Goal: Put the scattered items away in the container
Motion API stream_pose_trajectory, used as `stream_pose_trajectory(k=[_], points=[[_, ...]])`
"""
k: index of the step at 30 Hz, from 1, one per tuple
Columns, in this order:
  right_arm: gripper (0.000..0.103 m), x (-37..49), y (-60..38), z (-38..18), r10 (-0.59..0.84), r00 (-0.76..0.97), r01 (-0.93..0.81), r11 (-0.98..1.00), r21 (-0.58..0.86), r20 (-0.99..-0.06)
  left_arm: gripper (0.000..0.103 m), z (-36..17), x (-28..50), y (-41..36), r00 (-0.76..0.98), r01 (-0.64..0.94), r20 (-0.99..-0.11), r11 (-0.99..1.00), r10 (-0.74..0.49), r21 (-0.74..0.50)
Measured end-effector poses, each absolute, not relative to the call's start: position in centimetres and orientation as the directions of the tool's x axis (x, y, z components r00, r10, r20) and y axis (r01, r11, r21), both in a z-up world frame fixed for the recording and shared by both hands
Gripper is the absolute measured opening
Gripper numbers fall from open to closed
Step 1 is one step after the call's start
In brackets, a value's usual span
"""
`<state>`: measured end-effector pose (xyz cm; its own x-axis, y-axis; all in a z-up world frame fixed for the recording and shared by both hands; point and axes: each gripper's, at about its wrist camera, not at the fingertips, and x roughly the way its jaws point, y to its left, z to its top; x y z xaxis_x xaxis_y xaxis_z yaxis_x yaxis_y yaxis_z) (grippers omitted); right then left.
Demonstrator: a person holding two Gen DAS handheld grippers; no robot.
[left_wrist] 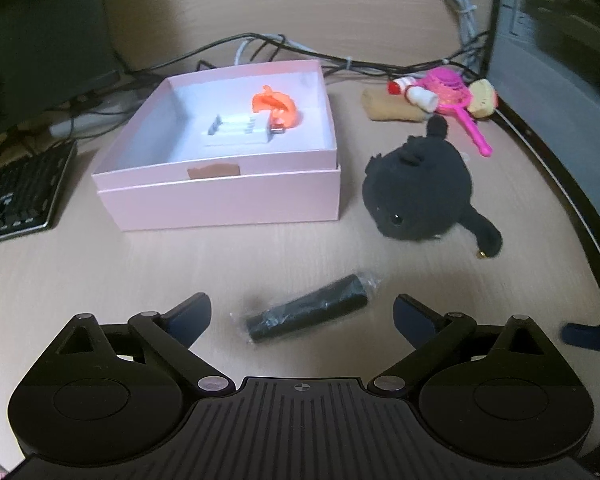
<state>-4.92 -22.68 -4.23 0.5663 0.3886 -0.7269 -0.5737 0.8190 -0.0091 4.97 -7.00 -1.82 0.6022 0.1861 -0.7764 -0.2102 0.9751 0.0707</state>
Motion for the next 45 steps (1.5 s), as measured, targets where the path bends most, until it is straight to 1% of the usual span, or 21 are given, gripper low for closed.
stream_pose_trajectory(k=[4,7,12,18,22,23,24,25,30,37,42,45], points=[[0.103,-4.9,-23.5,-3.8,0.418,0.585,-0.602,0.798,-0.026,-0.695,0.1,-2.8,5.7,-6.8,0.564,-0.305,-0.792,0.95,0.234,0.064],[0.103,-5.0,-23.9,-3.6,0.436,0.593,-0.626,0.778,-0.046,-0.677,0.1,-3.5,5.7,-6.9,0.555,-0.342,-0.794,0.938,0.248,0.054],[0.103,-4.7,-24.5,-3.8,0.452,0.57,-0.655,0.754,-0.048,-0.686,0.1,-3.9,5.6,-7.4,0.567,-0.424,-0.783,0.906,0.257,-0.009],[0.103,-4.5,-24.7,-4.2,0.478,0.534,-0.702,0.71,-0.051,-0.697,0.1,-4.4,6.3,-7.7,0.553,-0.495,-0.778,0.869,0.299,-0.019],[0.103,-4.5,-24.5,-4.1,0.504,0.521,-0.722,0.69,-0.042,-0.689,0.099,-4.3,6.0,-7.8,0.559,-0.489,-0.766,0.872,0.318,0.005],[0.103,-4.4,-24.4,-4.0,0.51,0.521,-0.726,0.687,-0.041,-0.685,0.098,-4.2,5.7,-7.7,0.563,-0.482,-0.764,0.876,0.315,0.006],[0.103,-4.4,-24.4,-4.0,0.514,0.521,-0.728,0.684,-0.041,-0.681,0.092,-4.1,5.6,-7.6,0.568,-0.473,-0.763,0.881,0.308,0.003],[0.103,-4.3,-24.3,-3.9,0.518,0.523,-0.73,0.683,-0.041,-0.677,0.091,-4.0,5.4,-7.5,0.572,-0.463,-0.763,0.886,0.301,0.002],[0.103,-3.6,-23.5,-3.3,0.527,0.554,-0.721,0.691,-0.054,-0.645,0.089,-3.7,4.4,-6.6,0.565,-0.42,-0.773,0.907,0.289,0.032],[0.103,0.0,-19.9,-3.1,0.441,0.675,-0.639,0.751,-0.17,-0.591,0.088,-2.0,1.5,-4.5,0.544,-0.375,-0.796,0.925,0.267,0.055],[0.103,3.5,-17.1,-3.1,0.404,0.719,-0.591,0.783,-0.193,-0.566,0.088,-0.9,-0.9,-3.3,0.537,-0.357,-0.804,0.932,0.257,0.06],[0.103,4.9,-15.2,-3.5,0.378,0.742,-0.581,0.774,-0.251,-0.554,0.089,-0.4,-2.2,-2.5,0.544,-0.353,-0.797,0.933,0.261,0.064]])
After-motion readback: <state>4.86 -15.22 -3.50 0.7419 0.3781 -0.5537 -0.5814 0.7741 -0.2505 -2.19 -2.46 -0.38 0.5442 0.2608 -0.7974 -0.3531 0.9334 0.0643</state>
